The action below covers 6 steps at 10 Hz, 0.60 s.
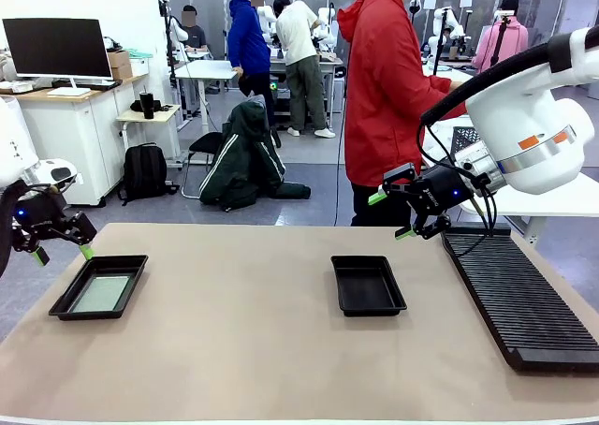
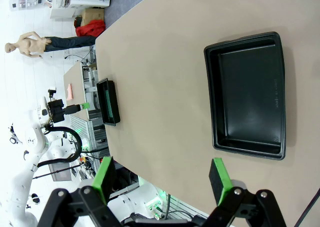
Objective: Inspect and transfer BCBs to ESD trays.
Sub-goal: Pick up the Blank PCB from the PCB Rack and place it in the right ESD tray.
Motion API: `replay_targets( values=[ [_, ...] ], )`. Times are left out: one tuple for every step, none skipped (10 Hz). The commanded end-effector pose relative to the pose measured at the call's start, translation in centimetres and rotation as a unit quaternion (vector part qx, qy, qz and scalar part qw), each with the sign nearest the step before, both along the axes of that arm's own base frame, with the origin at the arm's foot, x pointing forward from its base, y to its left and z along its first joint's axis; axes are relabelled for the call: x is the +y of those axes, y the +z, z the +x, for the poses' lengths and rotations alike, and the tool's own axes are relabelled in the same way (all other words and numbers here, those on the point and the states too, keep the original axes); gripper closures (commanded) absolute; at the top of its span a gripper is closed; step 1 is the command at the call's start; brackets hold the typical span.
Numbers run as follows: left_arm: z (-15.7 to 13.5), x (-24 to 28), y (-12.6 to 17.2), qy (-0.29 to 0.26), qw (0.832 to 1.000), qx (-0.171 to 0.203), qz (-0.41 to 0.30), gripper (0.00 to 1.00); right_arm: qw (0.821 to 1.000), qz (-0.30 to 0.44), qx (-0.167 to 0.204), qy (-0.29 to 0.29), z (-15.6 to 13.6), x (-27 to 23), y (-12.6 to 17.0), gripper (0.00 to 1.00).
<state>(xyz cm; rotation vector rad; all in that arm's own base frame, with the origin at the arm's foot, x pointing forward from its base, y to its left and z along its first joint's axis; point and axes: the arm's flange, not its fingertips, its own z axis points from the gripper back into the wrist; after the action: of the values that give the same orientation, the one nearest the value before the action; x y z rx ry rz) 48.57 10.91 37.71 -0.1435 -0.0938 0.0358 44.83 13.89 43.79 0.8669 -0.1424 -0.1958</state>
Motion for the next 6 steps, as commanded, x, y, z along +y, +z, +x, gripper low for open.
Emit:
replay_targets(
  values=[
    [0.03, 0.16, -0.24, 0.0, 1.0, -0.003, -0.001, 0.0, 1.0, -0.001, 0.001, 0.0, 0.02, 0.0, 0.08, 0.0],
    [0.03, 0.16, -0.24, 0.0, 1.0, -0.003, -0.001, 0.0, 1.0, -0.001, 0.001, 0.0, 0.02, 0.0, 0.08, 0.0],
    [0.03, 0.16, -0.24, 0.0, 1.0, -0.003, -0.001, 0.0, 1.0, -0.001, 0.001, 0.0, 0.02, 0.0, 0.08, 0.0],
    [0.03, 0.16, -0.24, 0.0, 1.0, -0.003, -0.001, 0.0, 1.0, -0.001, 0.001, 0.0, 0.02, 0.0, 0.08, 0.0],
    [0.03, 0.16, -0.24, 0.0, 1.0, -0.003, -0.001, 0.0, 1.0, -0.001, 0.001, 0.0, 0.02, 0.0, 0.08, 0.0],
    [0.03, 0.16, -0.24, 0.0, 1.0, -0.003, -0.001, 0.0, 1.0, -0.001, 0.001, 0.0, 0.02, 0.0, 0.08, 0.0]
  ],
)
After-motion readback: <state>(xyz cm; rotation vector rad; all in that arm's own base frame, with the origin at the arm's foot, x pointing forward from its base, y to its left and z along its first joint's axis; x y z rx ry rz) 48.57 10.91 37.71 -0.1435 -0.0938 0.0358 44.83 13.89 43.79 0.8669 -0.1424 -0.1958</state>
